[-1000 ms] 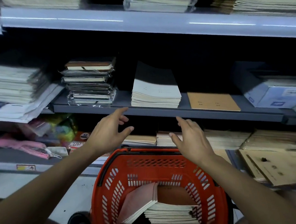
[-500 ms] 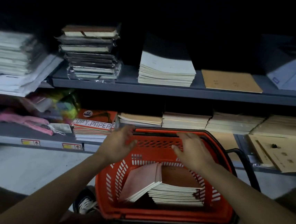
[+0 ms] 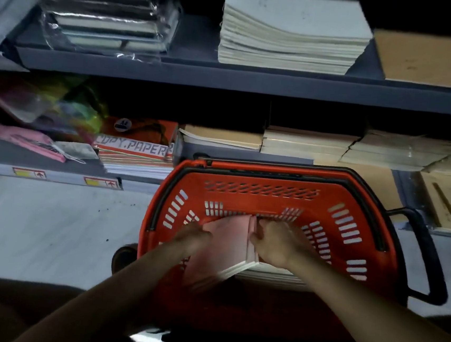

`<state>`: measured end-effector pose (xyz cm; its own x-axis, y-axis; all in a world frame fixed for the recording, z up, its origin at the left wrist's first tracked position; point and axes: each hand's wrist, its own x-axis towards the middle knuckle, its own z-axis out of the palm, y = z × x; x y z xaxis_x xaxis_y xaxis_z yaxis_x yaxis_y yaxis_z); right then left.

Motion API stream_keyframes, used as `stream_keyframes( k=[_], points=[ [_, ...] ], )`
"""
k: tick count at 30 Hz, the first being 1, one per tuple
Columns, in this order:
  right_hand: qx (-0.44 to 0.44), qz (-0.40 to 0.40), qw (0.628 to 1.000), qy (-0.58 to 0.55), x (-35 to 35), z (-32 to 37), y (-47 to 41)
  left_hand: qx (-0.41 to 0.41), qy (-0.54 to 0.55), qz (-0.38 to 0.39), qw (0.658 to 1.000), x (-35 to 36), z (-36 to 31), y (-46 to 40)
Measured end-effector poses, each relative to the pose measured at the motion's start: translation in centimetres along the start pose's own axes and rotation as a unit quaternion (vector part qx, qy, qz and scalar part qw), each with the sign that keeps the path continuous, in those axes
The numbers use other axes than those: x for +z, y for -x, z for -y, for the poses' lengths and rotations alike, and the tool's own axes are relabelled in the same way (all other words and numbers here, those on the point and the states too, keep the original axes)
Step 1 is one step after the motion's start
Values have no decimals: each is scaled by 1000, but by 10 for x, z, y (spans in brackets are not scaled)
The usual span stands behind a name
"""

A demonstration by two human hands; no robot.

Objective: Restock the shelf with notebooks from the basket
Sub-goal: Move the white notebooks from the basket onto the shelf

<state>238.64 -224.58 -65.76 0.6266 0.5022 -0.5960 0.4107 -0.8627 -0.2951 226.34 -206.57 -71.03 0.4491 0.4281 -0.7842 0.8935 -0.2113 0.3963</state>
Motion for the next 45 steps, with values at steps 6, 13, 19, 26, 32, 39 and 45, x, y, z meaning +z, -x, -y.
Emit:
stream_keyframes(
  k=[6,13,19,26,32,39,45],
  points=[
    [76,48,991,-96,35,10,-22,-111,170,86,975,9,5,-1],
    [84,75,986,-123,34,10,-24,-215,167,165,948,7,-6,-1],
    [111,53,978,-171,26,12,-15,-198,198,144,949,8,-4,9],
    [138,30,961,-238,13,6,5,-176,218,68,958,4,-10,27],
    [157,-55,933,-319,38,-42,-3,-106,323,69,938,-4,-23,68],
    [64,-40,892,-445,-4,-21,56,-25,373,53,926,-12,-40,123],
    [-11,-82,880,-468,-43,0,133,29,429,3,903,-25,-53,169]
  ],
)
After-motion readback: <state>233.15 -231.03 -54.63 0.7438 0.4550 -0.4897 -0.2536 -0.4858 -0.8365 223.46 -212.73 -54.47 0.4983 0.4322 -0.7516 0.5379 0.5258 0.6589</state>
